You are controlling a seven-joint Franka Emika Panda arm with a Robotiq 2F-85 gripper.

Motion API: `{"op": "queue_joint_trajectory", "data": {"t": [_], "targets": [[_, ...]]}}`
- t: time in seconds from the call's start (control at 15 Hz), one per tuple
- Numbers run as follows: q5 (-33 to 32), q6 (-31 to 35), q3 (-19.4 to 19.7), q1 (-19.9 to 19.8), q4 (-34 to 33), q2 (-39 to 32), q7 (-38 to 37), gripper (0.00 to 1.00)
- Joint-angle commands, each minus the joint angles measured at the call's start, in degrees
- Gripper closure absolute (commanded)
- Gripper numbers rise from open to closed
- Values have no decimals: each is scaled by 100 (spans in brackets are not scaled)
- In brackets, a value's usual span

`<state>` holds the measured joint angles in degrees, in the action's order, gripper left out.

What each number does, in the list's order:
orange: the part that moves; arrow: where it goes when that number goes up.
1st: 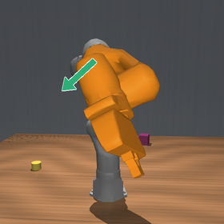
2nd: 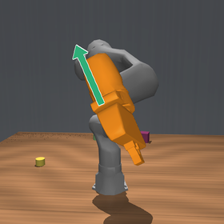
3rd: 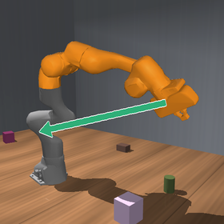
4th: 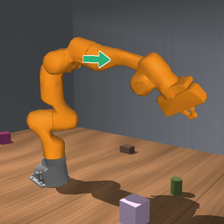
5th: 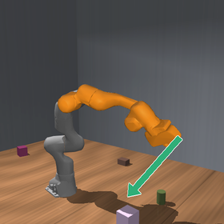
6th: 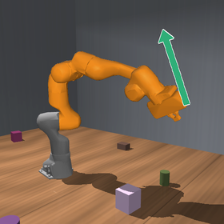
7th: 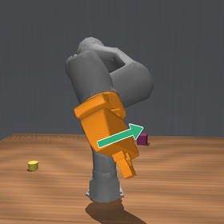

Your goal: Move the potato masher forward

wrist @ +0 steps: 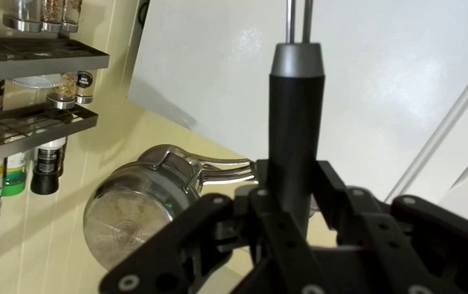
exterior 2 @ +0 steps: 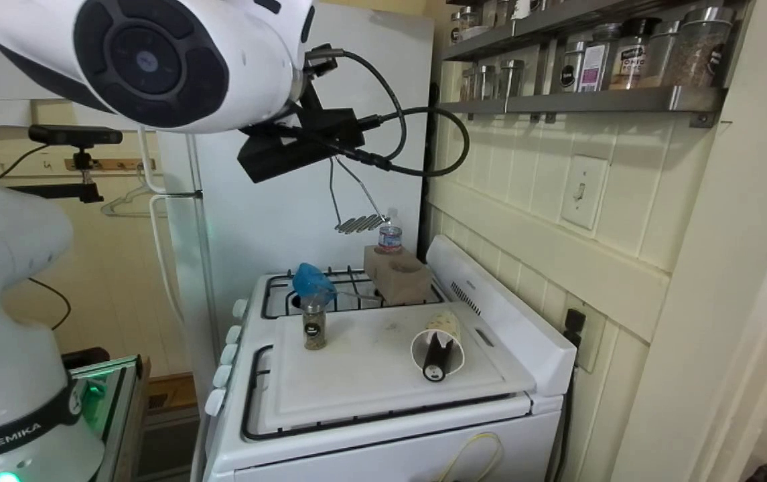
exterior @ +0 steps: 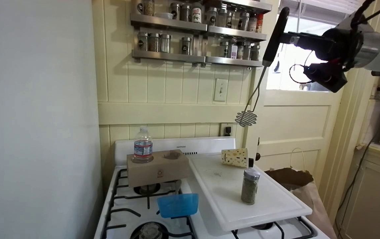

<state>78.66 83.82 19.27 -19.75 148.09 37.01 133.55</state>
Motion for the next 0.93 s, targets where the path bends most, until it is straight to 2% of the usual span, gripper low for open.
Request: {"op": "queue_joint_trajectory", "data": {"t": [0.0, 0.13, 0.2, 0.33, 0.47, 0.6, 0.87], "targets": [[-360, 22, -263, -27, -310, -395, 1042, 93], [-363, 131, -509, 117, -456, -535, 1463, 93], [-108, 231, -630, 167, -523, -615, 1345, 93], [134, 249, -786, 228, -774, -841, 563, 93], [239, -185, -648, 332, -1217, -1218, -288, 93], [329, -197, -526, 294, -1424, -1411, -956, 93], [388, -60, -234, 105, -1264, -1581, -1834, 93]]}}
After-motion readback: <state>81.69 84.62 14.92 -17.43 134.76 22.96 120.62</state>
